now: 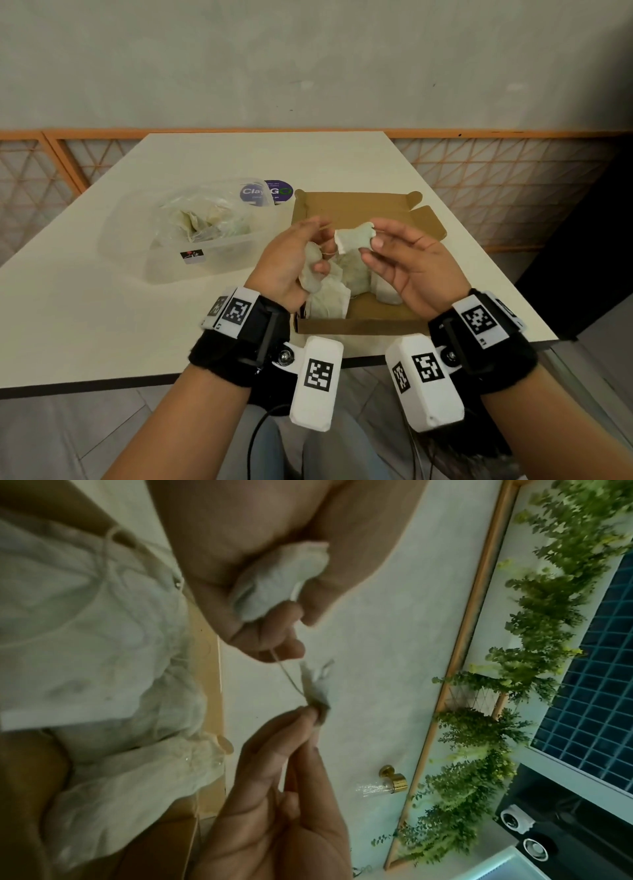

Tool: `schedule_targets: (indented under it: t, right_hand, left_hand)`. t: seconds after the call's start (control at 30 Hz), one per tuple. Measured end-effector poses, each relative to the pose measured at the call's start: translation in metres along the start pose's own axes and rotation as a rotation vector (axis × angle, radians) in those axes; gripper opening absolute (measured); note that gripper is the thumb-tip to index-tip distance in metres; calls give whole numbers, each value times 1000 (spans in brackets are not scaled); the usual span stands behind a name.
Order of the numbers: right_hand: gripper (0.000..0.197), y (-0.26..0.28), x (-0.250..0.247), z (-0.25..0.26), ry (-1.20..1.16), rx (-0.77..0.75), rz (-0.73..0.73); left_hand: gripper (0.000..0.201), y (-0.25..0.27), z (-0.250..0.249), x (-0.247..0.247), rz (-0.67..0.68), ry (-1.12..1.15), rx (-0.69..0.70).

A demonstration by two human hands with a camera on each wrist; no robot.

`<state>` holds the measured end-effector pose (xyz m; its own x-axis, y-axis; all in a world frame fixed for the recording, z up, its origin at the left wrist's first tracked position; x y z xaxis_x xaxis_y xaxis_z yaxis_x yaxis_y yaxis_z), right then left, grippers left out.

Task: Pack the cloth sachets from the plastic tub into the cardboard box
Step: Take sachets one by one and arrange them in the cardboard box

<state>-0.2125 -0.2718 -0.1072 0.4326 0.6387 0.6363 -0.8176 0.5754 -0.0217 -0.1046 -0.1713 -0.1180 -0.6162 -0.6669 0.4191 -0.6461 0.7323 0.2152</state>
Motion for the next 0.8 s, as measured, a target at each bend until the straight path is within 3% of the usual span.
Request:
schedule_targets:
  t: [0.13, 0.2, 0.37, 0.43, 0.6, 0.67, 0.8]
  right_hand:
    - [17, -4, -1, -2, 24, 3, -49]
    - [15, -5, -2, -4, 83, -7, -79]
    - [34, -5, 5, -14, 81, 65, -7]
    - [27, -4, 9, -19, 126, 72, 27]
    - [14, -13, 0, -13, 350, -1, -144]
    - [11, -12, -5, -7, 499, -9, -149]
    - [7, 4, 6, -9, 652, 49, 21]
  left_hand:
    - [39, 2, 4, 5, 148, -355, -14]
    - [27, 2, 5, 4, 145, -415, -10]
    - [13, -1, 8, -1, 70, -241, -41]
    - [14, 0, 9, 0, 52, -237, -44]
    - [14, -1, 8, -7, -50, -268, -41]
    - [10, -2, 7, -13, -60, -158, -57]
    - [22, -1, 4, -10, 31, 177, -92]
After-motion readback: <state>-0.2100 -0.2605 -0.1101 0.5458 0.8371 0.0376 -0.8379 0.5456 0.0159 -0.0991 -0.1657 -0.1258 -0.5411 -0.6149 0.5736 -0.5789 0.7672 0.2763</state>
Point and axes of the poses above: each hand's wrist, its own y-axis away from the middle knuckle, its own x-axis out of the palm, z = x × y, the point moved 5 cm from there along -y, towards the middle knuckle, and after that the axes turned 9 degrees about -y, right-handed, at the moved point
